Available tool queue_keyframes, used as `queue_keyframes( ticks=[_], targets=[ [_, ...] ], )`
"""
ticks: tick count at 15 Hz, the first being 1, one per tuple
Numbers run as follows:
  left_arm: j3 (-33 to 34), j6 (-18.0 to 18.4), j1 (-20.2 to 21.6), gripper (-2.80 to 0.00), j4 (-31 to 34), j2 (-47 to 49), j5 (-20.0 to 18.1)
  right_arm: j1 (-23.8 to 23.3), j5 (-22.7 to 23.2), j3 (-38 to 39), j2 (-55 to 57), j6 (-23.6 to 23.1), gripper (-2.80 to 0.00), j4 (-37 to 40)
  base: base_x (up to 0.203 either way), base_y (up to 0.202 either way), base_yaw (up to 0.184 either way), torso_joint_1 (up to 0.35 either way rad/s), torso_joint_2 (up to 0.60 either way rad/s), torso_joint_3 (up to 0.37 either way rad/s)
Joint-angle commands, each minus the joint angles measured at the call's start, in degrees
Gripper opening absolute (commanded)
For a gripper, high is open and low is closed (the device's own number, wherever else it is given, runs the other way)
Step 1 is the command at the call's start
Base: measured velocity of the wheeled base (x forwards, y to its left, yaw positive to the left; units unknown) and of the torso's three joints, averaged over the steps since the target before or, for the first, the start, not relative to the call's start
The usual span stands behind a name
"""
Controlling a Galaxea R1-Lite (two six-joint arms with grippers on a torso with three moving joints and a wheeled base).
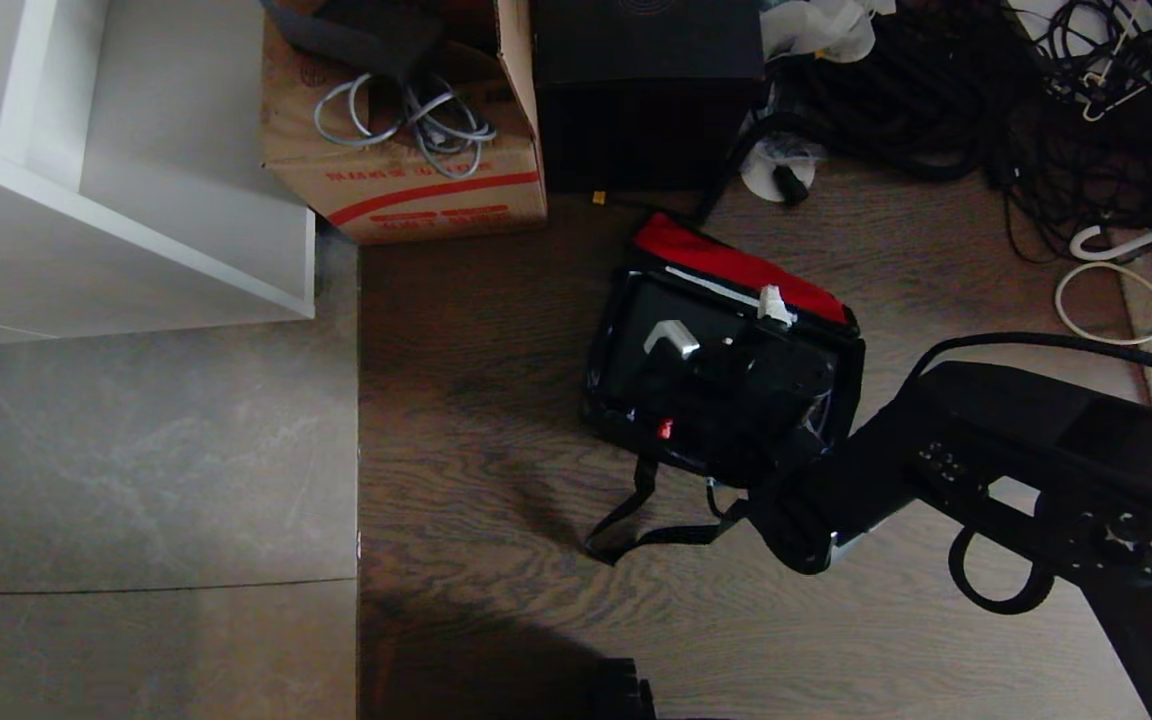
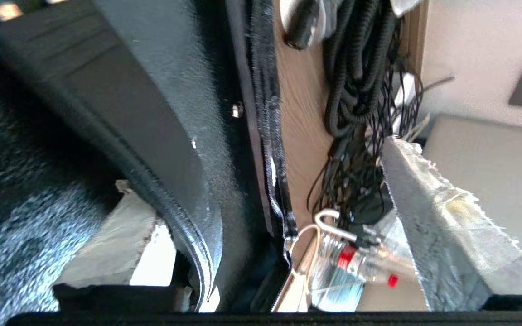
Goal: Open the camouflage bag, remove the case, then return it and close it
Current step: Lift the black box
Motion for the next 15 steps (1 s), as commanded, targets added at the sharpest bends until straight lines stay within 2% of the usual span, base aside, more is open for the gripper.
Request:
queue_keyframes(
  ticks=[1,10,11,12,15],
  targets=[
    [0.62,-0.03,0.0,-2.8,-0.03,-0.02,0.03,-0.66,-0.4,-1.31,0.5,-0.34,0.0,-0.08,0.0,0.0,0.0,0.0,0.0,0.0],
    [0.62,-0.03,0.0,-2.8,-0.03,-0.02,0.03,-2.47,-0.65,-3.55,1.87,-0.33,0.0,3.18,0.0,0.0,0.0,0.0,0.0,0.0],
    [0.7,-0.03,0.0,-2.8,-0.03,-0.02,0.03,-2.62,-0.61,-3.4,1.78,-0.17,-2.61,3.37,0.0,0.0,0.0,0.0,0.0,0.0],
    [0.62,-0.03,0.0,-2.8,-0.03,-0.02,0.03,-2.67,-0.51,-2.98,1.64,-0.16,-2.8,3.29,0.0,0.0,0.0,0.0,0.0,0.0],
    [0.62,-0.03,0.0,-2.8,-0.03,-0.02,0.03,-2.64,-1.11,-3.18,1.78,0.42,-2.8,3.14,0.0,0.0,0.0,0.0,0.0,0.0]
  ],
)
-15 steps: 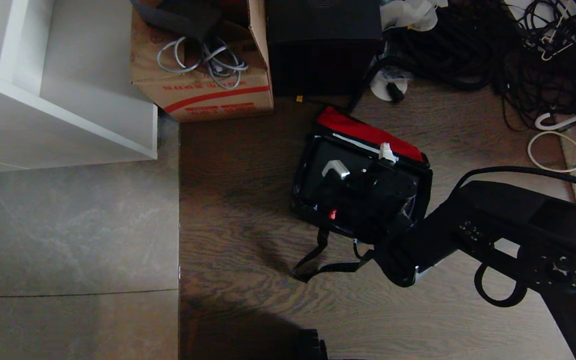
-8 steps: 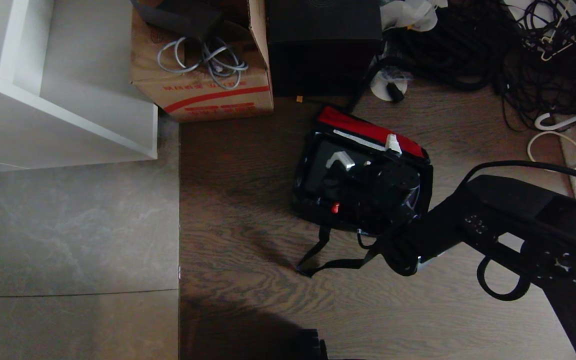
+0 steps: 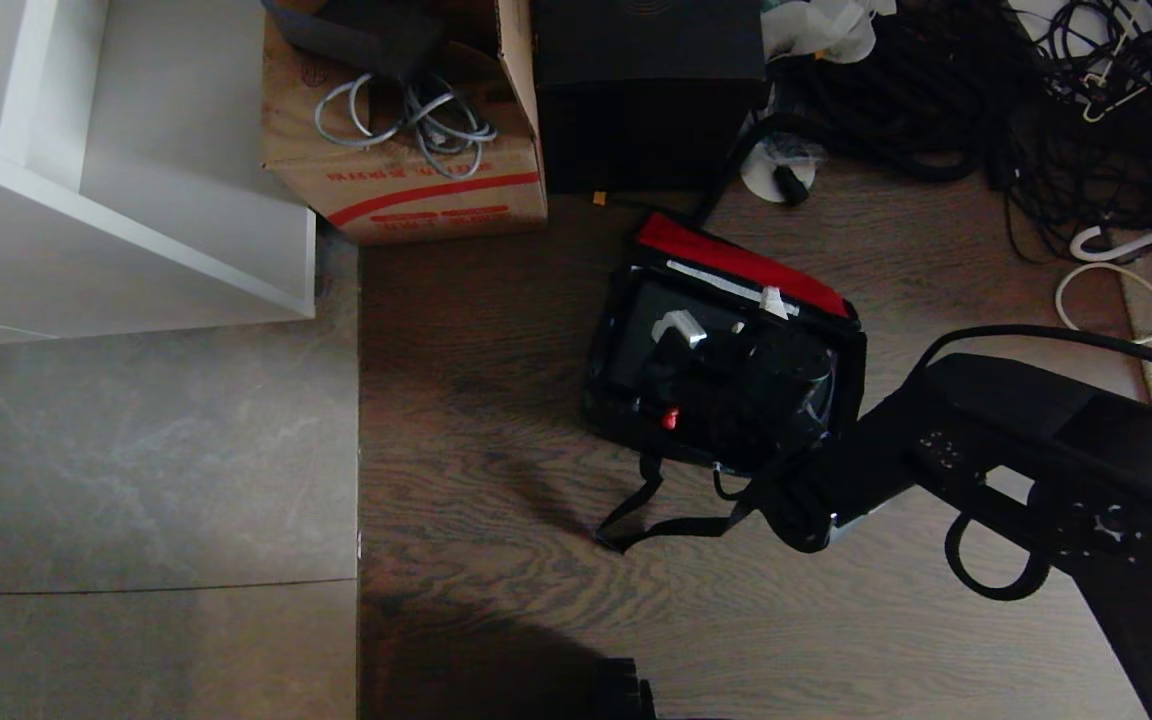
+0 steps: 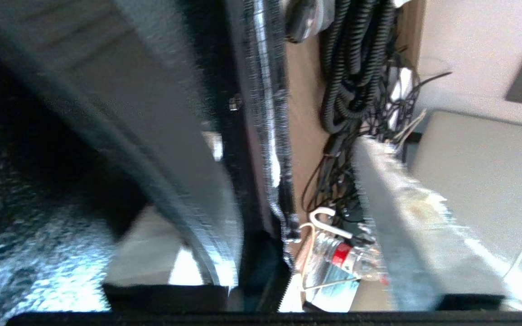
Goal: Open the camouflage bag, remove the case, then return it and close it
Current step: Lift the black box
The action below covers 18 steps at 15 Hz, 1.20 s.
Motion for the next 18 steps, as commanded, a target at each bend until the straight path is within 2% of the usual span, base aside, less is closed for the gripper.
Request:
queue_keyframes(
  ticks=[1,10,18],
  targets=[
    [0.62,-0.03,0.0,-2.8,-0.02,-0.02,0.04,0.02,-0.42,-0.51,0.45,-0.11,-2.8,-0.88,0.0,0.0,0.0,0.0,0.0,0.0],
    [0.62,-0.03,0.0,-2.8,-0.02,-0.02,0.04,0.52,-0.77,1.74,-1.08,0.04,-2.8,-3.74,0.0,0.0,0.0,0.0,0.0,0.0],
    [0.62,-0.03,0.0,-2.8,-0.02,-0.02,0.04,2.84,-2.2,6.42,-11.55,-0.97,-2.8,-2.9,0.0,0.0,0.0,0.0,0.0,0.0]
  ],
)
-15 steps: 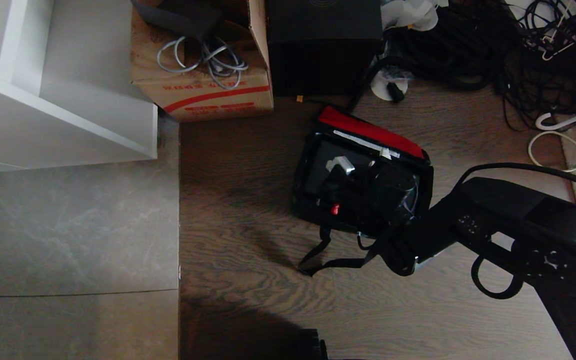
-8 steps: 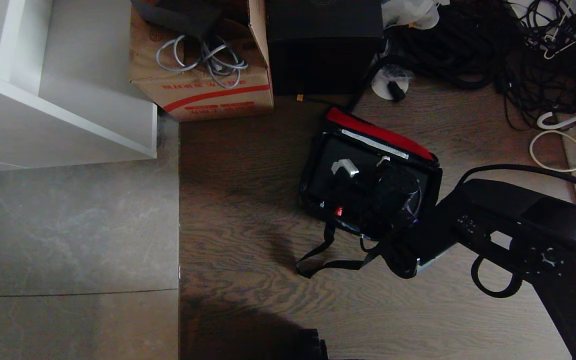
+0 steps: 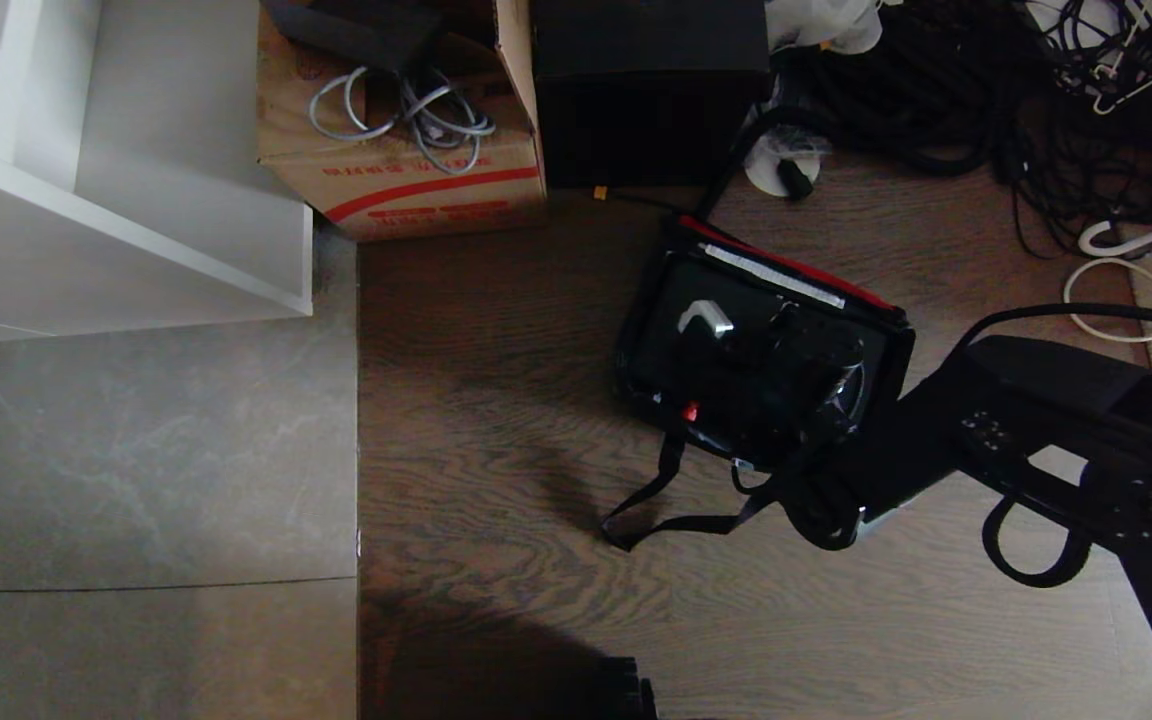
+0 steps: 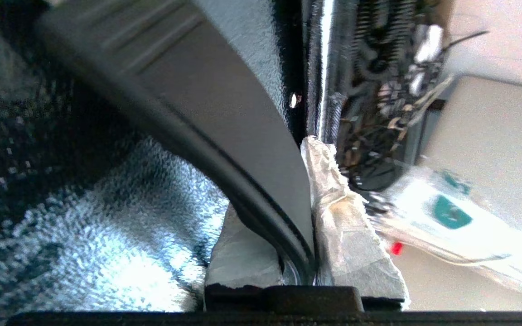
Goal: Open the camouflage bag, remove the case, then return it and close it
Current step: Lift the black box
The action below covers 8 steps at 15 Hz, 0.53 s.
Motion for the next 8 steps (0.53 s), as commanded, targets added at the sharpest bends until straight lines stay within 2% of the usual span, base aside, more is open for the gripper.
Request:
queue_keyframes(
  ticks=[1,8],
  targets=[
    [0.62,-0.05,0.0,-2.8,-0.03,-0.02,0.04,0.98,-0.55,2.33,-5.35,-0.53,-2.8,-0.46,0.0,0.0,0.0,0.0,0.0,0.0],
    [0.62,-0.05,0.0,-2.8,-0.03,-0.02,0.04,2.03,-1.85,2.17,-11.24,0.27,-2.8,2.8,0.0,0.0,0.0,0.0,0.0,0.0]
  ],
)
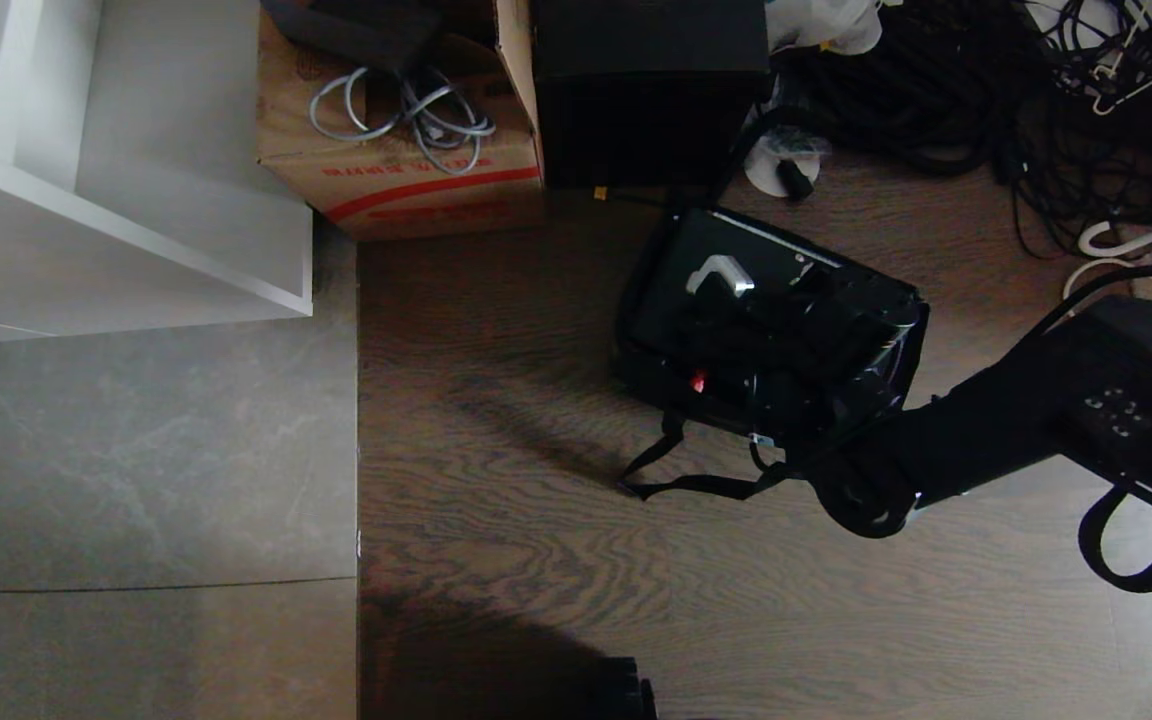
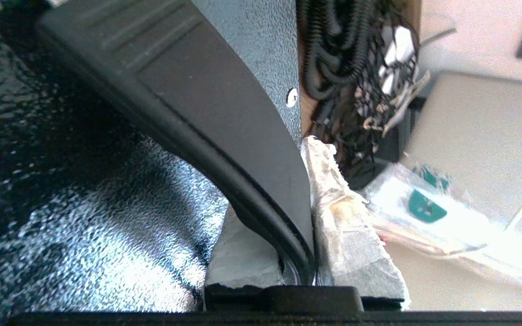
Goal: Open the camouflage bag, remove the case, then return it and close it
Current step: Lift the black box
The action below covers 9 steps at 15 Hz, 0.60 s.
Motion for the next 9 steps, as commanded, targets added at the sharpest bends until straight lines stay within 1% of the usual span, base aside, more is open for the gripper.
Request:
queue_keyframes(
  ticks=[1,3,5,6,8,9],
  targets=[
    [0.62,-0.05,0.0,-2.8,-0.03,-0.02,0.04,0.26,-0.25,-1.01,-2.87,-0.47,-2.8,-0.12,0.0,0.0,0.0,0.0,0.0,0.0],
    [0.62,-0.05,0.0,-2.8,-0.03,-0.02,0.04,0.31,-0.26,0.27,-3.53,-0.06,-2.8,0.43,0.0,0.0,0.0,0.0,0.0,0.0],
    [0.62,-0.05,0.0,-2.8,-0.03,-0.02,0.04,0.36,-0.27,-0.16,-5.25,1.65,-2.8,0.79,0.0,0.0,0.0,0.0,0.0,0.0],
    [0.62,-0.05,0.0,-2.8,-0.03,-0.02,0.04,0.46,-0.45,-0.39,-6.24,2.31,-2.8,2.35,0.0,0.0,0.0,0.0,0.0,0.0],
    [0.62,-0.05,0.0,-2.8,-0.03,-0.02,0.04,0.76,-1.1,1.63,-6.41,4.32,-2.8,3.92,0.0,0.0,0.0,0.0,0.0,0.0],
    [0.62,-0.05,0.0,-2.8,-0.03,-0.02,0.04,1.02,-1.12,0.92,-7.4,4.75,-2.8,5.79,0.0,0.0,0.0,0.0,0.0,0.0]
  ],
)
